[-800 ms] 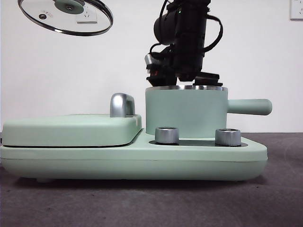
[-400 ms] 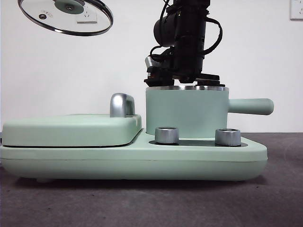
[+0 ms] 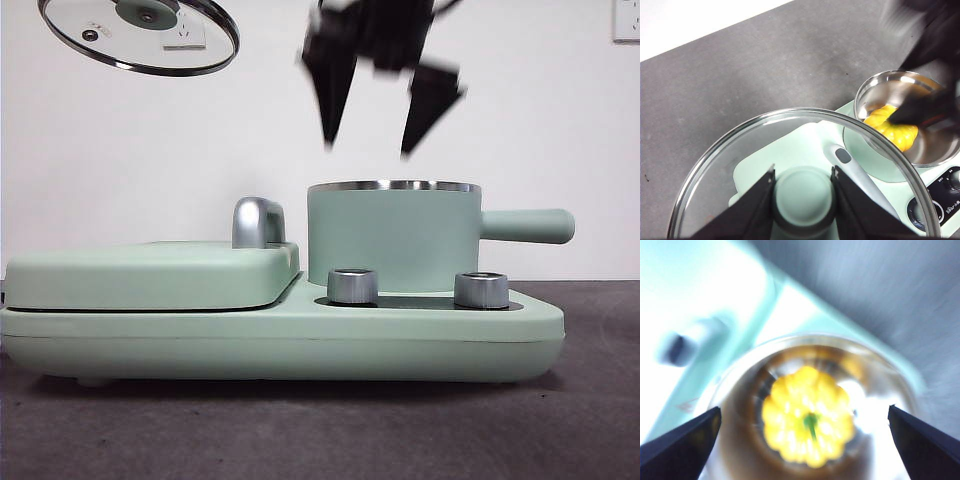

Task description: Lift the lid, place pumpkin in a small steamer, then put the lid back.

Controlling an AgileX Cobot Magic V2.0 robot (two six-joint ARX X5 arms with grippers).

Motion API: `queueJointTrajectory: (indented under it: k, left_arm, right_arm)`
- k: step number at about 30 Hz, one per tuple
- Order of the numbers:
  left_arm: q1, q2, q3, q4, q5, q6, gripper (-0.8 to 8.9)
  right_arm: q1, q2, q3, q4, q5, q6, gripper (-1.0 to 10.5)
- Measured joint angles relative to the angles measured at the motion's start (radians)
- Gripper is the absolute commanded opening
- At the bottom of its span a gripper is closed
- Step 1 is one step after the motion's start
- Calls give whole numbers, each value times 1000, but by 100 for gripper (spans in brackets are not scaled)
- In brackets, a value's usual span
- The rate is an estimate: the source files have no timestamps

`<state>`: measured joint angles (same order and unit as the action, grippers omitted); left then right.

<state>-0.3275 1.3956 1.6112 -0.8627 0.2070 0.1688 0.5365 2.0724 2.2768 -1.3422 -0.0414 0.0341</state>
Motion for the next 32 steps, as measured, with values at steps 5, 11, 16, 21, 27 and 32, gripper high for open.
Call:
queueJointTrajectory:
  k: [5, 11, 16, 21, 27, 32]
  left_arm:
    - [0, 0, 0, 1, 0, -1, 51]
    - [-17, 0, 0, 2, 0, -7, 51]
    - [-64, 9, 0, 8, 57, -16, 51]
    - [-140, 53, 0, 25, 83, -24, 50]
    - [-229, 122, 0, 108, 83, -27, 49]
    - [-300, 212, 0, 221, 84, -28, 50]
  right_arm:
    - [0, -297, -146, 0, 0, 3, 536]
    - [2, -810, -626, 0, 0, 16, 536]
    - [3, -1227, -945, 129, -18, 85, 536]
    - [4, -1531, -1123, 185, -87, 104, 536]
    - [5, -1744, -1226, 192, -117, 105, 536]
    - [5, -1796, -1241, 194, -123, 105, 536]
